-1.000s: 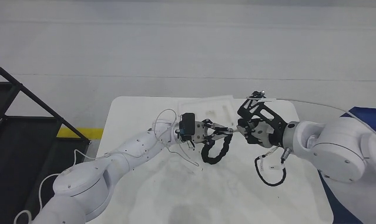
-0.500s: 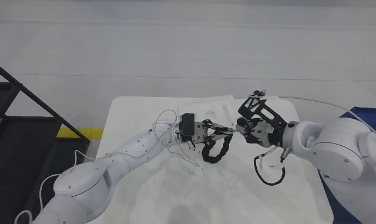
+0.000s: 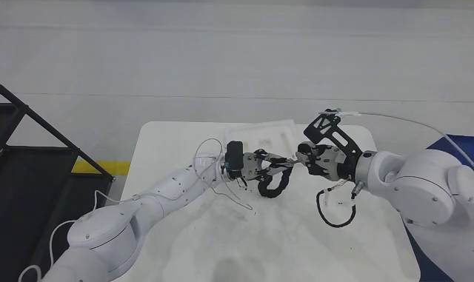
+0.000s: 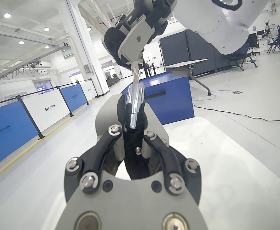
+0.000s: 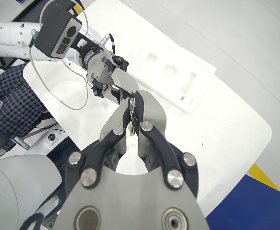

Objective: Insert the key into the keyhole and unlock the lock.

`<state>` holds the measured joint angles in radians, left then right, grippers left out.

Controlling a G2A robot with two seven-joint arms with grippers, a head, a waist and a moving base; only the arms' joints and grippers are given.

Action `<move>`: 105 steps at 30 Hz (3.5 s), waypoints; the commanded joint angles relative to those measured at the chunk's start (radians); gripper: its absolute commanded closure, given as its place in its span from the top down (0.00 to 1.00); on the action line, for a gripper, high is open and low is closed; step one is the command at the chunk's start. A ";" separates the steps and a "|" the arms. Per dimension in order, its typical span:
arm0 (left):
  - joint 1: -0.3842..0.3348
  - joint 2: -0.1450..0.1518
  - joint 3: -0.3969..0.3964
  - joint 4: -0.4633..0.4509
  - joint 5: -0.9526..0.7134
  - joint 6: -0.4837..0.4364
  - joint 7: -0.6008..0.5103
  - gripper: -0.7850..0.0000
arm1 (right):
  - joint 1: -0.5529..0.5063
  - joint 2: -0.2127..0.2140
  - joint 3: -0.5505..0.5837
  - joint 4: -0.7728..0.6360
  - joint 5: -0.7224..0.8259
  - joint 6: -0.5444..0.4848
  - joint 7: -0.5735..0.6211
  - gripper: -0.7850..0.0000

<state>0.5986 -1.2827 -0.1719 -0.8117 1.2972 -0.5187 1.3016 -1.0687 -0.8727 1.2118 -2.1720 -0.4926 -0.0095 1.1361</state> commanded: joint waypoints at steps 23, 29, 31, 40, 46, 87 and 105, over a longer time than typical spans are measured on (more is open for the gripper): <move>0.011 0.013 0.002 -0.047 -0.044 -0.018 -0.018 0.00 | -0.036 -0.006 0.009 0.043 0.061 -0.040 -0.080 0.17; 0.020 0.016 -0.002 -0.049 -0.131 -0.068 -0.068 0.00 | -0.015 0.001 0.035 0.021 -0.032 -0.165 -0.093 1.00; 0.023 0.020 -0.008 -0.056 -0.172 -0.100 -0.100 0.00 | -0.011 0.005 0.049 0.010 -0.088 -0.247 -0.112 1.00; 0.037 0.064 -0.075 -0.118 -0.334 -0.309 -0.309 0.00 | -0.026 0.026 0.096 -0.019 -0.213 -0.664 -0.168 1.00; 0.042 0.091 -0.145 -0.138 -0.390 -0.494 -0.494 0.00 | -0.046 0.038 0.098 -0.014 -0.338 -0.829 -0.171 1.00; -0.034 0.132 0.001 -0.190 -0.431 -0.494 -0.494 0.00 | 0.000 0.054 -0.043 -0.027 -0.591 -0.860 -0.268 0.24; -0.026 0.135 -0.045 -0.222 -0.319 -0.494 -0.494 0.00 | 0.000 0.063 -0.022 0.072 -0.168 -0.664 -0.121 0.00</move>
<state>0.5699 -1.1471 -0.2117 -1.0326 0.9664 -1.0123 0.8079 -1.0687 -0.8107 1.1869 -2.1019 -0.6951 -0.6887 1.0002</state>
